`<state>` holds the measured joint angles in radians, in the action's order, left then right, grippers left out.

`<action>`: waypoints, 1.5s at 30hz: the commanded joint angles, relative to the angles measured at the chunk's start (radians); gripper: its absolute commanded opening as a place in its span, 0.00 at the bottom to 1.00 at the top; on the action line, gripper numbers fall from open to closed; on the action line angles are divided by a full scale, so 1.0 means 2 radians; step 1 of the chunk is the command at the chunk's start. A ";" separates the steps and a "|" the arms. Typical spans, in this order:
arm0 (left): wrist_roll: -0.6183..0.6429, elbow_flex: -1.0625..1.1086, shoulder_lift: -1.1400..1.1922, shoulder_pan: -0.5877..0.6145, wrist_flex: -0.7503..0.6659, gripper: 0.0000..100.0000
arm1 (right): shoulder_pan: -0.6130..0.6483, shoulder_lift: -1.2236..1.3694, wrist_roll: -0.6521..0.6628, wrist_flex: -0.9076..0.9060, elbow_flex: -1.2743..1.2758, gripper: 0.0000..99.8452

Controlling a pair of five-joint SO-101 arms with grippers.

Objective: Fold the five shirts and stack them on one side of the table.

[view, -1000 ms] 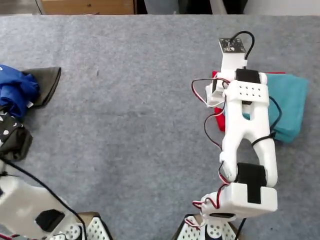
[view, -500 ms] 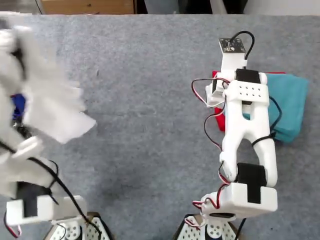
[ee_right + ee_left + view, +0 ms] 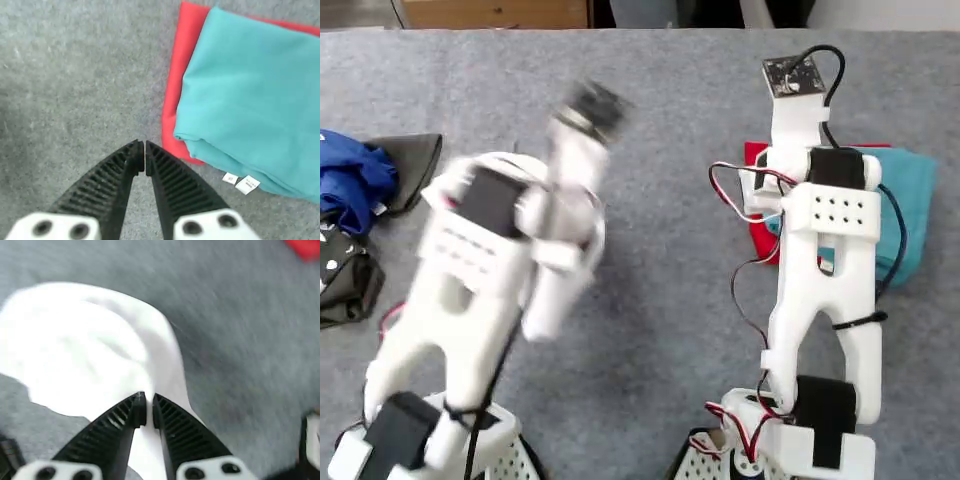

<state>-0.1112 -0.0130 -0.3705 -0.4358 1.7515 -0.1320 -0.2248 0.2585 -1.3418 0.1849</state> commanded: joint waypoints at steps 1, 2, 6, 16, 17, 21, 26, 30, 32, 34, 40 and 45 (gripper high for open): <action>0.002 0.068 -0.054 -0.098 -0.004 0.03 | 0.002 0.011 0.006 -0.004 -0.009 0.02; 0.002 0.087 -0.069 -0.128 -0.002 0.03 | 0.002 0.024 0.005 -0.007 -0.015 0.02; -0.015 0.158 -0.136 -0.214 0.003 0.12 | 0.005 0.071 0.002 -0.008 -0.056 0.02; 0.022 0.171 -0.372 -0.047 0.003 0.33 | 0.094 0.206 -0.017 -0.094 -0.231 0.27; 0.022 0.171 -0.392 -0.013 0.003 0.33 | 0.112 0.226 -0.018 -0.104 -0.253 0.29; 0.019 0.183 -0.438 0.157 0.003 0.30 | 0.199 0.308 -0.018 -0.138 -0.348 0.28; -0.042 0.273 -0.428 0.427 -0.061 0.27 | 0.315 0.405 -0.018 -0.186 -0.473 0.23; -0.044 0.372 -0.419 0.549 -0.167 0.26 | 0.382 0.474 -0.015 -0.202 -0.546 0.20; -0.047 0.403 -0.416 0.581 -0.193 0.26 | 0.403 0.507 -0.016 -0.202 -0.573 0.19; -0.047 0.422 -0.414 0.606 -0.207 0.26 | 0.417 0.539 -0.015 -0.199 -0.593 0.19; -0.047 0.461 -0.414 0.626 -0.207 0.26 | 0.417 0.645 -0.018 -0.189 -0.656 0.19; -0.047 0.471 -0.414 0.626 -0.210 0.26 | 0.381 0.681 -0.018 -0.211 -0.758 0.03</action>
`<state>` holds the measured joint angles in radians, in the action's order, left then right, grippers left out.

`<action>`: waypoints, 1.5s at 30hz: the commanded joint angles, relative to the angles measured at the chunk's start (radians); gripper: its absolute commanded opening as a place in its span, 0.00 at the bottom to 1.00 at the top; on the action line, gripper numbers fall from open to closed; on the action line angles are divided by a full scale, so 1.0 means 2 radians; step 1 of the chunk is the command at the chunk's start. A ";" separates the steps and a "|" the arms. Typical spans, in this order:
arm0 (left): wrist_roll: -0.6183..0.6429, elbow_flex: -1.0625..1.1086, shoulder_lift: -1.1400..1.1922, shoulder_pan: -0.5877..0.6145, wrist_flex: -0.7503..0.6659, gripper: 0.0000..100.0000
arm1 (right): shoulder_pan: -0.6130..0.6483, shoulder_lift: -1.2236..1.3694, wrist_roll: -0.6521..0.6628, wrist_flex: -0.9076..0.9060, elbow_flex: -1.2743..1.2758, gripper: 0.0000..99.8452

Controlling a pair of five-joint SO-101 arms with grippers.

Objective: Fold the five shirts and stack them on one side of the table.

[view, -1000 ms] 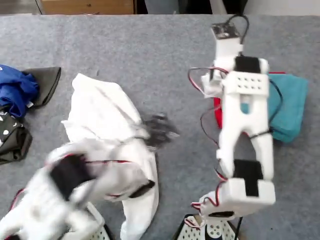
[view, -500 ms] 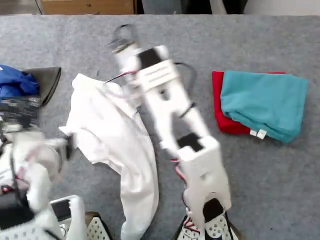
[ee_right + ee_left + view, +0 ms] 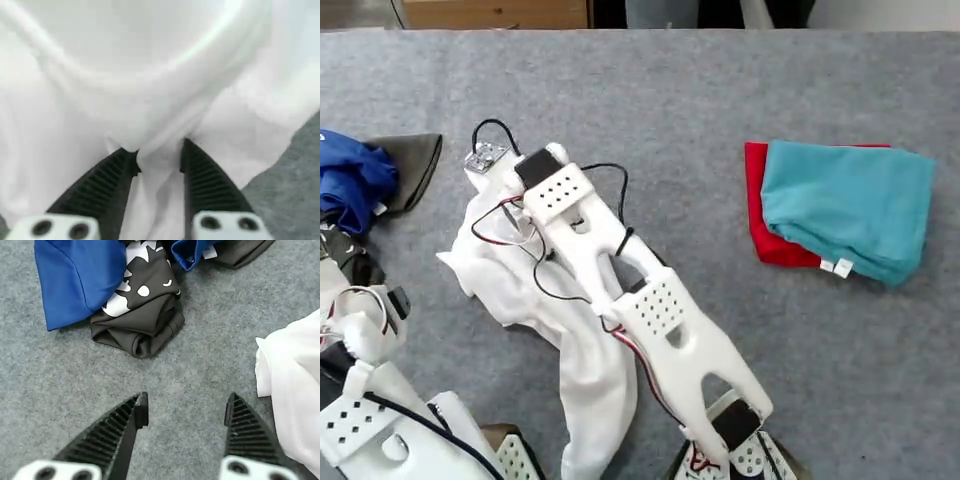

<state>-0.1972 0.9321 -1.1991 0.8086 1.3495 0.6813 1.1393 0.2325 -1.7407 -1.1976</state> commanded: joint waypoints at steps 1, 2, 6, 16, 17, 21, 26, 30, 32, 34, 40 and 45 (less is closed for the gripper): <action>-0.004 -0.002 0.000 0.002 -0.009 0.26 | -0.036 -0.003 -0.005 -0.013 -0.084 0.03; -0.004 -0.002 0.001 0.001 -0.009 0.26 | -0.048 -0.004 -0.006 -0.013 -0.103 0.01; -0.004 -0.002 0.001 0.000 -0.009 0.26 | -0.099 -0.016 -0.029 -0.013 -0.152 0.01; -0.004 0.000 0.002 -0.071 -0.027 0.26 | -0.291 -0.026 -0.079 -0.013 -0.155 0.01; -0.004 0.003 0.002 -0.089 -0.028 0.26 | -0.308 -0.026 -0.077 -0.013 -0.152 0.01; -0.004 0.011 0.002 -0.168 -0.030 0.26 | -0.367 -0.027 -0.076 -0.014 -0.141 0.01; -0.004 0.031 0.002 -0.276 -0.031 0.26 | -0.409 -0.066 -0.060 -0.014 -0.075 0.01; -0.002 0.052 0.010 -0.388 -0.031 0.26 | -0.413 -0.096 -0.057 -0.013 -0.013 0.02; 0.000 0.053 0.035 -0.430 -0.041 0.26 | -0.408 -0.096 -0.057 -0.012 -0.003 0.02; 0.001 0.053 0.081 -0.453 -0.063 0.26 | -0.400 -0.090 -0.061 -0.005 -0.003 0.03; 0.000 0.023 0.262 -0.556 -0.079 0.26 | -0.385 -0.069 -0.061 -0.005 -0.032 0.03; 0.031 0.022 0.341 -0.645 -0.100 0.26 | -0.398 -0.044 -0.059 -0.005 -0.093 0.03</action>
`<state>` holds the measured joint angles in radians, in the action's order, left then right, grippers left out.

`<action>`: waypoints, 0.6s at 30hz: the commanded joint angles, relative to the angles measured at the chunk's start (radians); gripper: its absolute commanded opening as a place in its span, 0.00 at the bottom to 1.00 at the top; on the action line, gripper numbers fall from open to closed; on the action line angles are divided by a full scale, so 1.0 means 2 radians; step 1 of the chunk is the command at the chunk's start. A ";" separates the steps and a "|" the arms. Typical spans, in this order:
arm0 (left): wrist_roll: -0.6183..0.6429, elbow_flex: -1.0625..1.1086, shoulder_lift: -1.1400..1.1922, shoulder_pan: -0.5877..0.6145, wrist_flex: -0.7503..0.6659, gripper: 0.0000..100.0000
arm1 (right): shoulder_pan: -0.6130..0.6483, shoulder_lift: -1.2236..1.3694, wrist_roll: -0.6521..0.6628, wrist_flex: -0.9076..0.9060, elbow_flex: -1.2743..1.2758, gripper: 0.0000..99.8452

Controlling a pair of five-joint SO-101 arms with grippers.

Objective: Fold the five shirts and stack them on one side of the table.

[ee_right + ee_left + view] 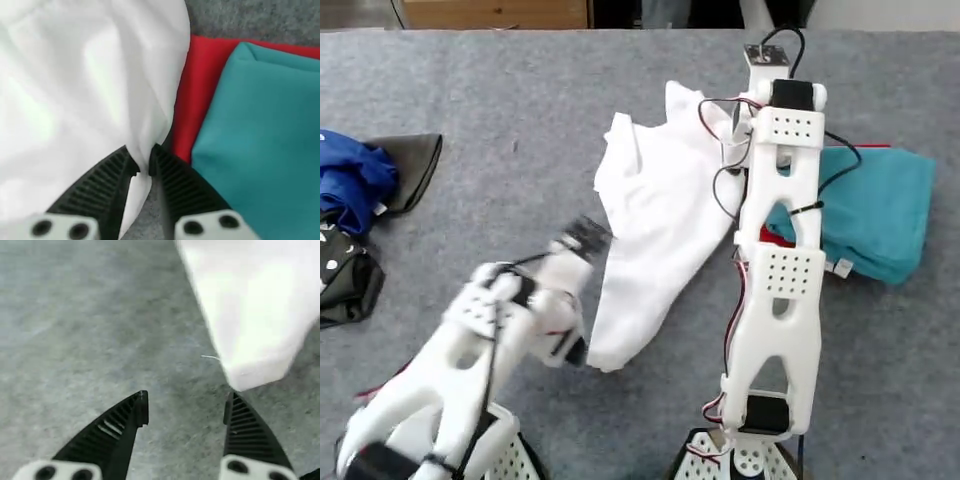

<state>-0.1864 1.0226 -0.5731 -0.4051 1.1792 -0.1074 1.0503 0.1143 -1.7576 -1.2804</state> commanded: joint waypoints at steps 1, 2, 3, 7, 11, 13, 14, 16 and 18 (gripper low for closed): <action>0.038 -0.024 0.033 -0.043 -0.021 0.26 | -0.010 0.007 0.002 0.003 -0.068 0.03; 0.048 -0.023 0.037 -0.045 -0.031 0.26 | -0.015 0.014 0.002 0.003 -0.086 0.03; 0.055 -0.022 0.040 -0.045 -0.041 0.27 | -0.020 0.021 0.002 0.003 -0.103 0.03; 0.082 -0.030 0.050 -0.043 -0.051 0.30 | -0.027 0.053 0.002 0.001 -0.164 0.03; 0.106 -0.056 0.048 -0.045 -0.046 0.30 | -0.024 0.082 0.002 0.002 -0.195 0.03; 0.109 -0.079 0.048 -0.045 -0.026 0.30 | -0.024 0.086 0.002 0.002 -0.195 0.03; 0.110 -0.096 0.050 -0.045 -0.012 0.30 | -0.024 0.086 0.002 0.002 -0.195 0.03; 0.110 -0.120 0.049 -0.046 0.005 0.30 | -0.024 0.086 0.002 0.002 -0.195 0.03; 0.111 -0.137 0.053 -0.046 0.005 0.30 | -0.023 0.086 0.002 0.002 -0.195 0.03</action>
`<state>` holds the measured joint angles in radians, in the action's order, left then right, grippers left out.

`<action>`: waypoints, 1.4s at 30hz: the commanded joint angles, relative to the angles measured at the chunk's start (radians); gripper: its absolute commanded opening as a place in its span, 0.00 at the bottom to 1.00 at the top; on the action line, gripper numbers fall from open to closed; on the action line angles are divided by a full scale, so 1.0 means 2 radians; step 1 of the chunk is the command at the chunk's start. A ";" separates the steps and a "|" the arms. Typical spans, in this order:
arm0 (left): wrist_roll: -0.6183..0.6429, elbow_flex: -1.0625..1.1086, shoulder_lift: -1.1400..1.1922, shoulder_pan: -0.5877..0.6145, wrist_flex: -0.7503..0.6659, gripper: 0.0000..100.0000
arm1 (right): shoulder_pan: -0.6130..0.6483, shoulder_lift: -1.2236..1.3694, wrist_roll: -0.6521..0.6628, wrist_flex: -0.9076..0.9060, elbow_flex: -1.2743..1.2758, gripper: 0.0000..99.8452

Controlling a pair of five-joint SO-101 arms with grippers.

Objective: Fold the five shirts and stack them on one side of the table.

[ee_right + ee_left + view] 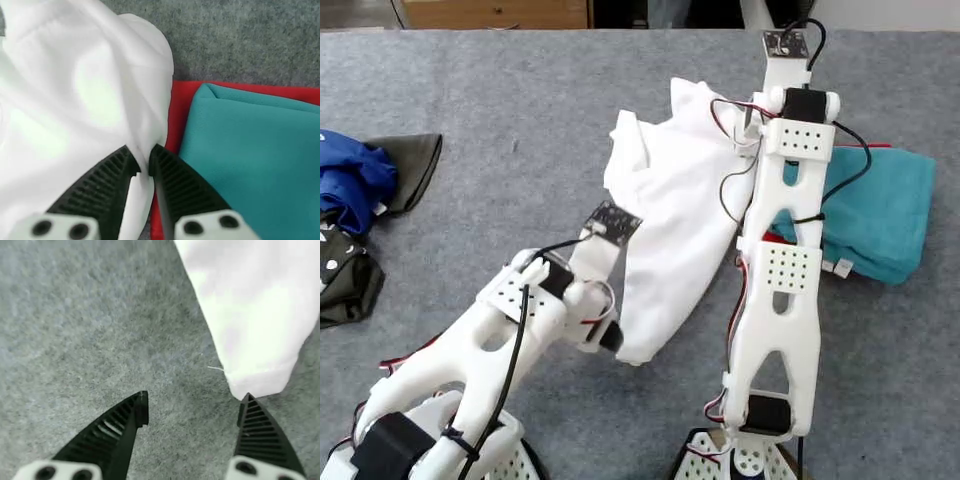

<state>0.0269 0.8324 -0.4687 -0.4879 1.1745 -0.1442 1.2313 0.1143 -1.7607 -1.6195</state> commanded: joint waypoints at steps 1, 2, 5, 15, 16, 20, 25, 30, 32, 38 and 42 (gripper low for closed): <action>0.005 -0.045 0.002 -0.003 0.003 0.30 | -0.005 -0.005 0.002 0.004 -0.026 0.03; 0.005 -0.043 0.004 -0.003 -0.011 0.30 | -0.005 -0.005 0.002 0.004 -0.026 0.03; 0.025 -0.035 0.025 -0.004 -0.041 0.30 | -0.005 -0.005 0.002 0.004 -0.026 0.03; 0.067 -0.034 0.128 -0.099 -0.084 0.30 | -0.005 -0.005 0.002 0.005 -0.026 0.03; 0.067 -0.036 0.136 -0.098 -0.085 0.28 | -0.005 -0.005 0.002 0.005 -0.026 0.03; 0.068 -0.044 0.143 -0.048 -0.110 0.15 | -0.005 -0.007 0.002 0.004 -0.026 0.03; 0.068 -0.059 0.142 0.022 -0.120 0.03 | -0.005 -0.040 0.002 0.001 -0.025 0.04; 0.022 -0.105 0.108 0.090 -0.055 0.03 | -0.005 -0.086 0.002 -0.002 -0.023 0.03; 0.001 -0.122 0.079 0.118 -0.030 0.03 | -0.004 -0.101 0.002 -0.003 -0.023 0.03; -0.031 -0.168 -0.028 0.227 0.007 0.03 | 0.012 -0.154 0.015 -0.004 0.032 0.01; -0.031 -0.196 -0.071 0.309 0.008 0.03 | 0.047 -0.249 0.018 -0.004 0.185 0.01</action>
<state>-0.0253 0.5132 -0.5332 0.0153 1.1838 -0.0982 0.9168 0.1419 -1.7637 -1.4339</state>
